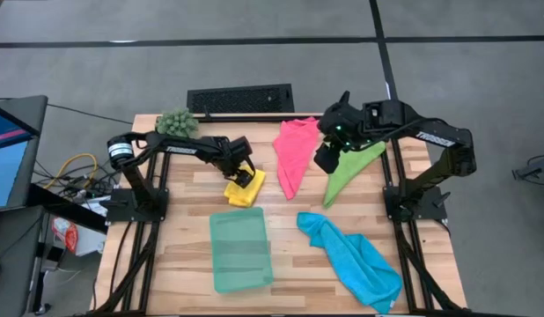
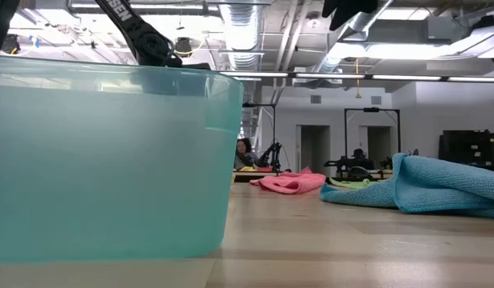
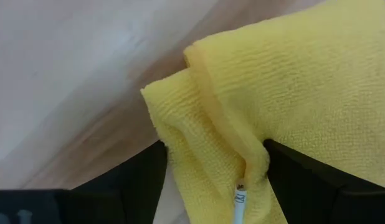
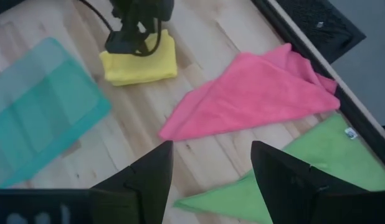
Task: Fold microfiber towels
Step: Put the folded yellow towel in the green bin
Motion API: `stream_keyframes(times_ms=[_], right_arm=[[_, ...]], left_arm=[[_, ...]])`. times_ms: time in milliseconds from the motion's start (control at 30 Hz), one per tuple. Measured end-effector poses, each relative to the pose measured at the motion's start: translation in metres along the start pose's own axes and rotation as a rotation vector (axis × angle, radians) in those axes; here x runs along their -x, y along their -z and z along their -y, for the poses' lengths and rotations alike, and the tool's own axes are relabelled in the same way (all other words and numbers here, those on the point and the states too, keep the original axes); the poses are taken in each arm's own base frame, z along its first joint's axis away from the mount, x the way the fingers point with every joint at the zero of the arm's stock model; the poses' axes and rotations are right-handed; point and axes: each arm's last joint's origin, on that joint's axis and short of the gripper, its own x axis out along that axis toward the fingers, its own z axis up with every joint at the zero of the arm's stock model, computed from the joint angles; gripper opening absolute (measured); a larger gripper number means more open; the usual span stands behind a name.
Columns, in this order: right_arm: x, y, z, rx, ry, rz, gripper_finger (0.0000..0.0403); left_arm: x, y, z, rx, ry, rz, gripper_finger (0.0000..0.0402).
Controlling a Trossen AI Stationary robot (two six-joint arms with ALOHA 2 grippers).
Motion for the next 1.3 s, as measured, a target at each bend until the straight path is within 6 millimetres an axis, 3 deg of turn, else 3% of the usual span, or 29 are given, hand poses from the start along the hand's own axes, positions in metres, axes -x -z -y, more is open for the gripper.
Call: stream_keyframes(times_ms=[167, 333, 400, 600, 800, 900, 1100, 1167, 1300], right_arm=[[0.001, 0.002, -0.006, 0.023, 0.018, 0.011, 0.024], [0.002, 0.003, -0.009, 0.034, 0.014, 0.01, 0.024], [0.002, 0.004, -0.009, 0.034, 0.015, 0.007, 0.024], [0.008, 0.006, -0.006, 0.043, 0.011, 0.017, 0.024], [0.032, 0.016, 0.002, 0.032, -0.008, 0.073, 0.024], [0.046, 0.022, 0.008, 0.023, 0.005, 0.122, 0.024], [0.069, 0.034, 0.017, 0.007, 0.002, 0.193, 0.024], [0.075, 0.037, 0.02, 0.003, -0.005, 0.21, 0.024], [0.082, 0.042, 0.023, -0.001, -0.013, 0.231, 0.024]], left_arm=[[-0.001, -0.001, -0.007, 0.02, -0.015, 0.003, 0.0167], [0.003, -0.007, -0.012, 0.006, 0.028, 0.024, 0.0038], [0.006, -0.012, -0.01, 0.004, 0.058, 0.056, 0.0015], [0.023, -0.024, -0.01, -0.013, 0.072, 0.108, 0.0008], [0.075, -0.032, 0.002, -0.086, 0.068, 0.145, 0.0006], [0.109, -0.03, 0.012, -0.144, 0.084, 0.163, 0.0005], [0.174, 0.0, 0.044, -0.275, 0.186, 0.067, 0.0006], [0.184, 0.015, 0.059, -0.323, 0.223, 0.013, 0.0005], [0.183, 0.044, 0.094, -0.407, 0.315, -0.082, 0.0005]])
